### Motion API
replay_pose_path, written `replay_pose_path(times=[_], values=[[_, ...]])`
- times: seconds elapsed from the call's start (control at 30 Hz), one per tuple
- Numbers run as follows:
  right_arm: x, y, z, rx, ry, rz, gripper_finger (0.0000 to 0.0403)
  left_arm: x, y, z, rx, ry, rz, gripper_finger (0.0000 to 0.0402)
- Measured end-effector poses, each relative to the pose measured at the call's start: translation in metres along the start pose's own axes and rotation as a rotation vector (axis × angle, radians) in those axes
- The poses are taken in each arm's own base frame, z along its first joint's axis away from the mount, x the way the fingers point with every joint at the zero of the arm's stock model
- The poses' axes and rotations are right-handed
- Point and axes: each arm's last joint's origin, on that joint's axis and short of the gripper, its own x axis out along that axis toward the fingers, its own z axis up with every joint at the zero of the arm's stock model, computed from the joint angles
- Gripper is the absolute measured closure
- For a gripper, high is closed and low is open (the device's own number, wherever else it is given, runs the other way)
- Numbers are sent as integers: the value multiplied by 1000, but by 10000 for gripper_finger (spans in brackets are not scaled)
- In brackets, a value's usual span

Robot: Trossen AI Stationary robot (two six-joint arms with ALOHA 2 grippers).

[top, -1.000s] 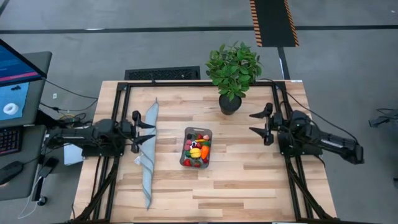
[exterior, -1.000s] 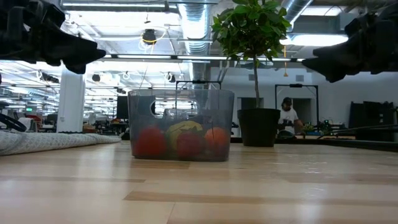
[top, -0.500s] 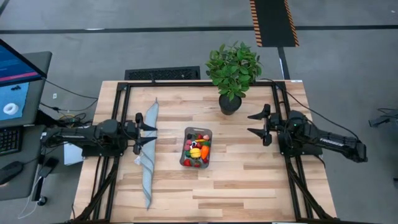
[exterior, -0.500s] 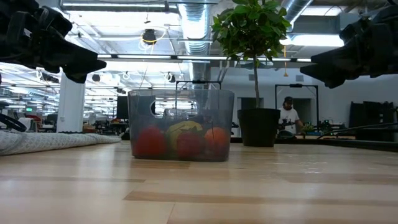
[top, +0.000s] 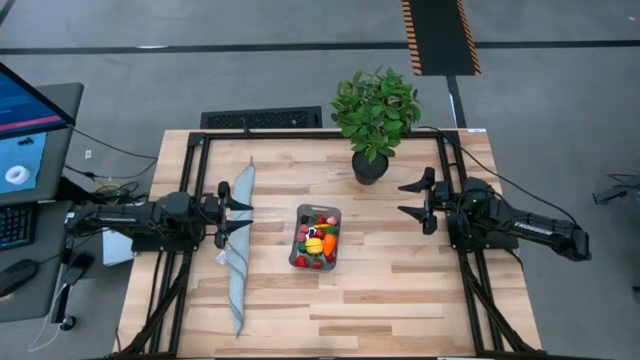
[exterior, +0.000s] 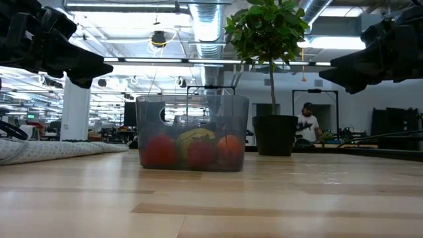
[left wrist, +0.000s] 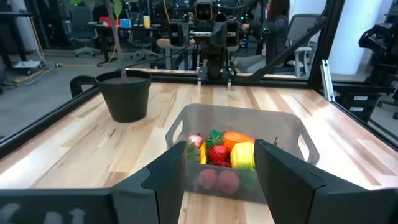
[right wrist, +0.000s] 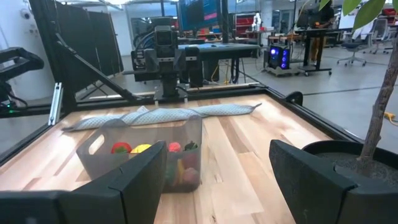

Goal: Pick and placing Produce into tupperware
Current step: Return to Home Position

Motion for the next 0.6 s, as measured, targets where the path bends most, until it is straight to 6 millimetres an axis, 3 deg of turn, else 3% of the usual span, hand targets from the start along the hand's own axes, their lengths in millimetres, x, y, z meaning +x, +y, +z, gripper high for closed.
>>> replay_pose_path(times=[0.6], values=[[0,0,0,0,0,0,96,0,0,0,1,0,1,224]])
